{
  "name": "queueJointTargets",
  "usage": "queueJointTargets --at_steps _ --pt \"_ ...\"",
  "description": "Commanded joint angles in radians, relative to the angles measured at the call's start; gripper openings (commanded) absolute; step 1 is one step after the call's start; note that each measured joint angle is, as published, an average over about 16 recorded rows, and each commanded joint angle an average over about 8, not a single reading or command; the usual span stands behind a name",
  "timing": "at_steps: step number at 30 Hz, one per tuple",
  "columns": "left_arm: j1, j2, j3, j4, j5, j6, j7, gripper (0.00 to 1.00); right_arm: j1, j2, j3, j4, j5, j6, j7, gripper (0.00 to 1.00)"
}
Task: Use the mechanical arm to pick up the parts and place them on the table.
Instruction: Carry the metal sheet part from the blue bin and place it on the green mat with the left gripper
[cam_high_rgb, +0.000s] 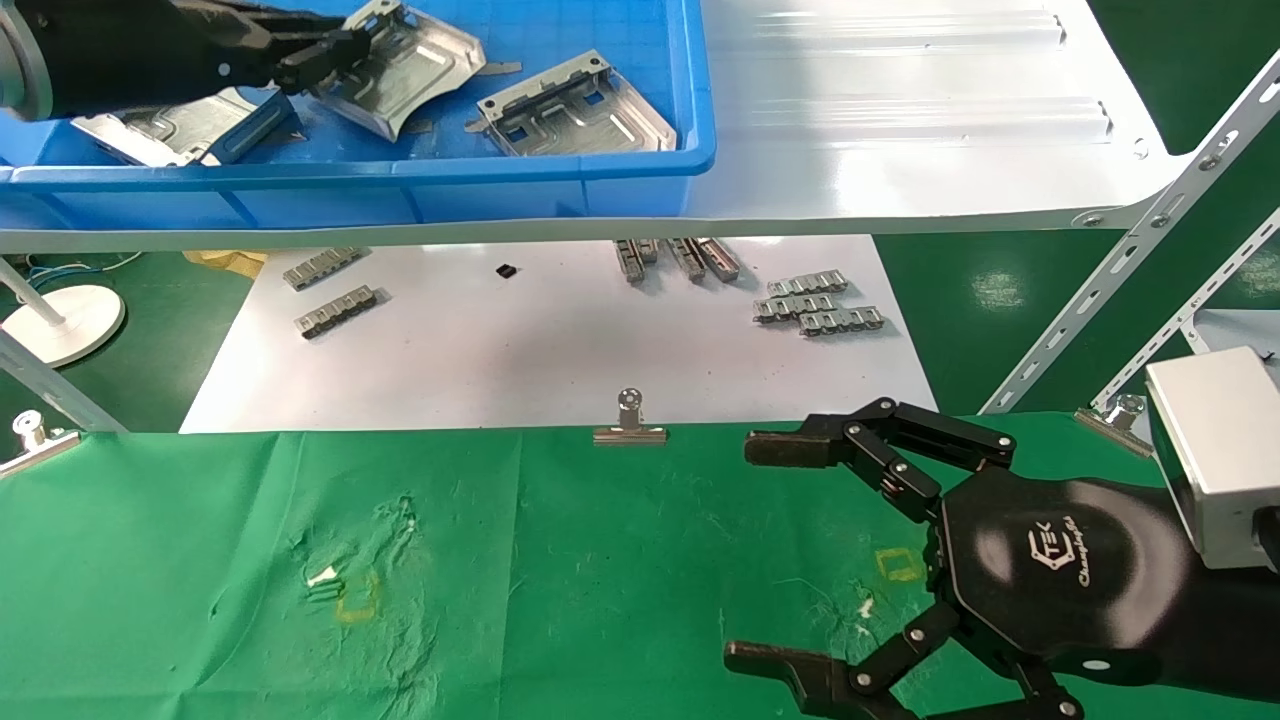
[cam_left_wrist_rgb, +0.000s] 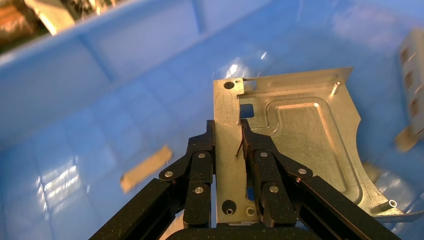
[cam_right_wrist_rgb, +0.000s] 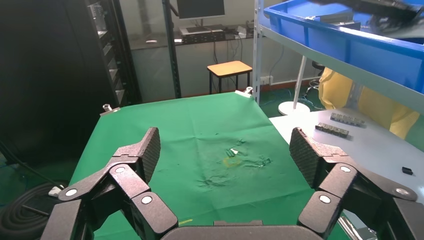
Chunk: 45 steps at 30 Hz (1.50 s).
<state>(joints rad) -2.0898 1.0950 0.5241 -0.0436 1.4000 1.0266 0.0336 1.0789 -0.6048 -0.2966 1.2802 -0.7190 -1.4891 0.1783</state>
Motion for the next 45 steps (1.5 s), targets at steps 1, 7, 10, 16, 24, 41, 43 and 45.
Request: queueJointTargets --at_steps 1,7,10,16,24,41,43,45 --pt "0.000 -0.002 -0.010 -0.003 -0.014 0.000 0.011 0.00 0.000 0.000 0.000 0.000 0.000 0.000 0.000 1.00" --pt "-0.010 -0.032 -0.037 -0.040 -0.057 0.142 0.077 0.00 0.000 0.000 0.000 0.000 0.000 0.000 0.000 1.00" --pt "-0.008 -0.055 -0.046 -0.064 -0.077 0.276 0.117 0.00 0.000 0.000 -0.001 0.000 0.000 0.000 0.000 1.00" --pt "0.020 -0.102 -0.045 -0.128 -0.098 0.520 0.214 0.00 0.000 0.000 -0.001 0.000 0.001 0.000 0.000 1.00" --pt "0.155 -0.218 0.028 -0.396 -0.218 0.583 0.263 0.00 0.000 0.001 -0.001 0.000 0.001 0.001 -0.001 1.00" --pt "0.415 -0.393 0.336 -0.604 -0.221 0.530 0.568 0.06 0.000 0.001 -0.002 0.000 0.001 0.001 -0.001 1.00" --pt "0.427 -0.386 0.349 -0.577 -0.204 0.513 0.595 0.24 0.001 0.001 -0.002 0.000 0.002 0.001 -0.001 1.00" --pt "0.437 -0.376 0.356 -0.552 -0.191 0.496 0.611 0.49 0.001 0.001 -0.002 0.000 0.002 0.001 -0.001 1.00"
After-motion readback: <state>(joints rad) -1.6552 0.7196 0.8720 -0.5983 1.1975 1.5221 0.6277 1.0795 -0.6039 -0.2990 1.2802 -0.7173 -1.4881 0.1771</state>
